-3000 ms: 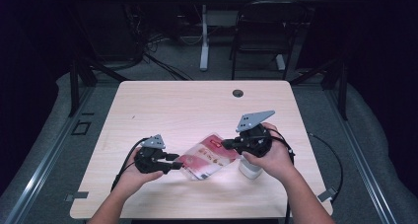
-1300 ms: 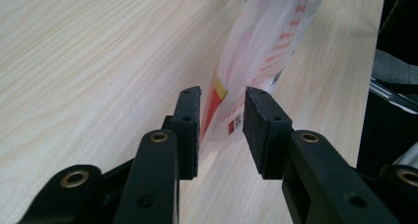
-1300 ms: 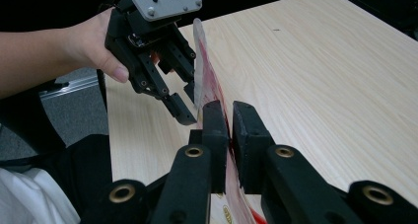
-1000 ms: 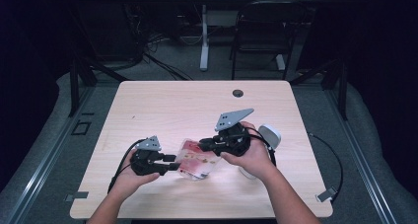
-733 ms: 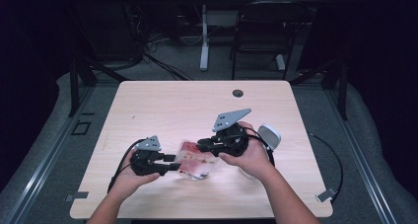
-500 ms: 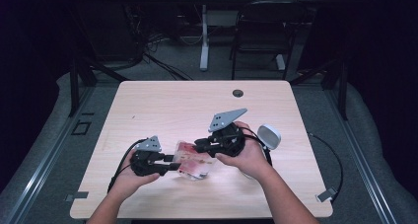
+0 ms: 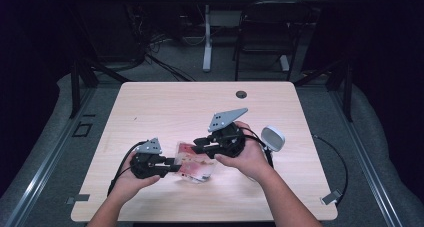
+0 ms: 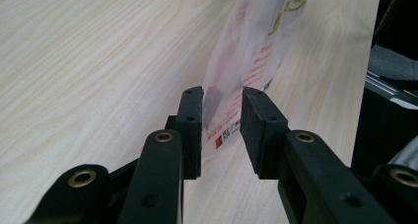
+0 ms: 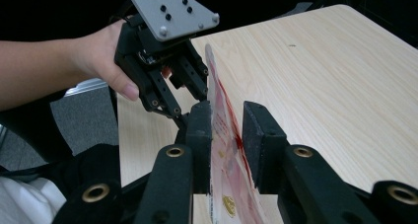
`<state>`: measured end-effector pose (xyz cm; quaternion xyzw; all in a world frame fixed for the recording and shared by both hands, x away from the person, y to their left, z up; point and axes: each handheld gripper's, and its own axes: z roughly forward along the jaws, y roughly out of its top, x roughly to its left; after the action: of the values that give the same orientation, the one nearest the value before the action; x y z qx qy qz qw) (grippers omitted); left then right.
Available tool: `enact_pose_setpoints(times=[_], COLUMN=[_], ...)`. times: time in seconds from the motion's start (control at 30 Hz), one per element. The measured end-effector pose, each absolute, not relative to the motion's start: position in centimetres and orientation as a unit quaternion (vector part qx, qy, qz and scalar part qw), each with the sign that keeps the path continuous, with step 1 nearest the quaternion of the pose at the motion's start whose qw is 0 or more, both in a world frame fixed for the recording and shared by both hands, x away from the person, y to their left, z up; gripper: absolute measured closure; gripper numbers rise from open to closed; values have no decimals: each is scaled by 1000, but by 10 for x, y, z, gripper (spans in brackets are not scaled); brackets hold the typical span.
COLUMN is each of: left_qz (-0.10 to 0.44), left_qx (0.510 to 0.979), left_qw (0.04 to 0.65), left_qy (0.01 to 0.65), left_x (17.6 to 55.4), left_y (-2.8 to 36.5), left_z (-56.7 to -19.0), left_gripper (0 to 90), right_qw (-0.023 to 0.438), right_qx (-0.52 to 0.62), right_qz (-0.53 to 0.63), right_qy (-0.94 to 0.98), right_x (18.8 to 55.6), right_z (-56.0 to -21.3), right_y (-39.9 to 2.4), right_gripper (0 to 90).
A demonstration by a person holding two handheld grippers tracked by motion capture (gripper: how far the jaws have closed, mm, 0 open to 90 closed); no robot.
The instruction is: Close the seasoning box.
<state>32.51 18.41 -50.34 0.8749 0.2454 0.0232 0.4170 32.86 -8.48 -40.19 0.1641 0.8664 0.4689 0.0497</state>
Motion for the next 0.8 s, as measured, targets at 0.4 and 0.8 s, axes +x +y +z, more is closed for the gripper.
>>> enact_pose_setpoints(times=[0.4,0.8], left_qz=[19,27], left_qx=[874,867], left_qw=[413,417], left_qy=[253,271], left_x=[324,322], left_y=[193,205], left_z=[-506,-508], left_gripper=[683,620], right_qw=[45,61], right_qx=[168,181], right_qz=[486,500], right_qy=[856,845], right_x=[326,323], right_z=[-397,-390], right_y=[-84,-88], right_gripper=[700,611])
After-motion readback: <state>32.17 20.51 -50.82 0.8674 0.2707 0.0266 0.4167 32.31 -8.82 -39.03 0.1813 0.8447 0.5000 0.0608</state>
